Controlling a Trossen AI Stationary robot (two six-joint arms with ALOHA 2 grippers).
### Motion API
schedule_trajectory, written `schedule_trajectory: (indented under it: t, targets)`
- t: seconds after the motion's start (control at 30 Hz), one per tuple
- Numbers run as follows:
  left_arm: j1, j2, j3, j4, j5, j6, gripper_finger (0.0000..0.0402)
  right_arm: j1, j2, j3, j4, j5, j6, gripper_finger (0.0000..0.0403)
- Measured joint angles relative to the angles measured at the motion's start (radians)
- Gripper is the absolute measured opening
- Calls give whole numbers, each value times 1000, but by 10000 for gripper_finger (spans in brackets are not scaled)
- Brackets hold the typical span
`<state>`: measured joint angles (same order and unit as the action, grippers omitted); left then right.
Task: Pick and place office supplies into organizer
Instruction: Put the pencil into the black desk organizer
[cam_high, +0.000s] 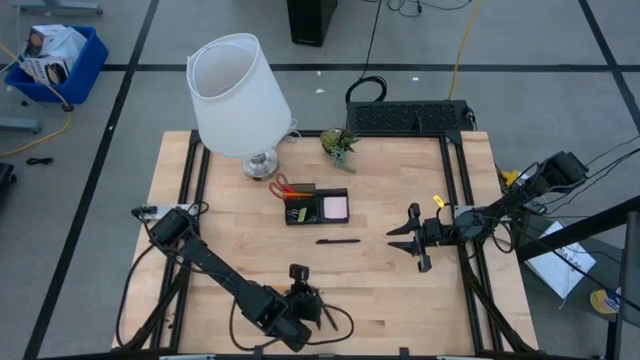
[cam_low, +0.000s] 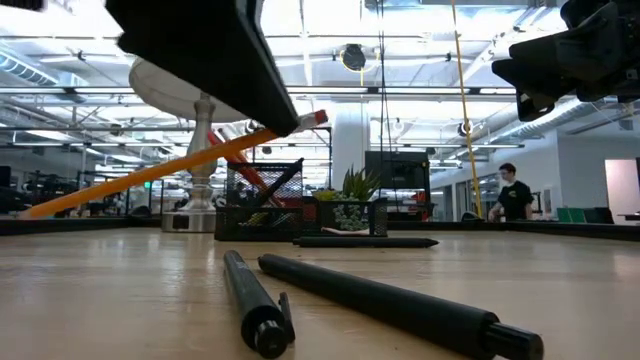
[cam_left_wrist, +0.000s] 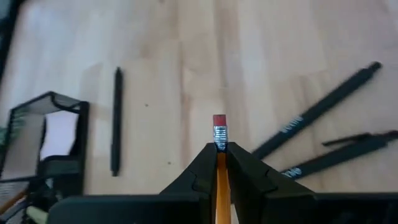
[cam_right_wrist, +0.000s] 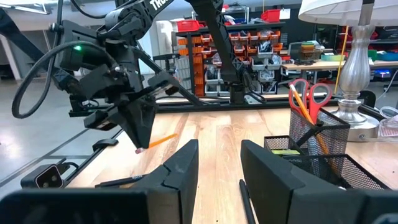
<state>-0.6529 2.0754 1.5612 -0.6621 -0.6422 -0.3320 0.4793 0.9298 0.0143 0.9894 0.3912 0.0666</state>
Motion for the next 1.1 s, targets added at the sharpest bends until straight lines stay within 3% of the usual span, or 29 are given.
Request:
schedule_trajectory:
  t: [0.2, 0.7, 0.83, 0.97, 1.1]
  targets:
    - [3, -33, 2, 6, -103, -18, 35, 0, 0, 0, 0, 0, 0, 116]
    - [80, -211, 0, -50, -86, 95, 35, 0, 0, 0, 0, 0, 0, 116]
    - [119, -301, -51, -35, -89, 153, 35, 0, 0, 0, -1, 0, 0, 116]
    - [167, -444, -186, 136, -87, 253, 35, 0, 0, 0, 0, 0, 0, 116]
    - [229, -595, -392, 452, -28, 471, 35, 0, 0, 0, 1, 0, 0, 116]
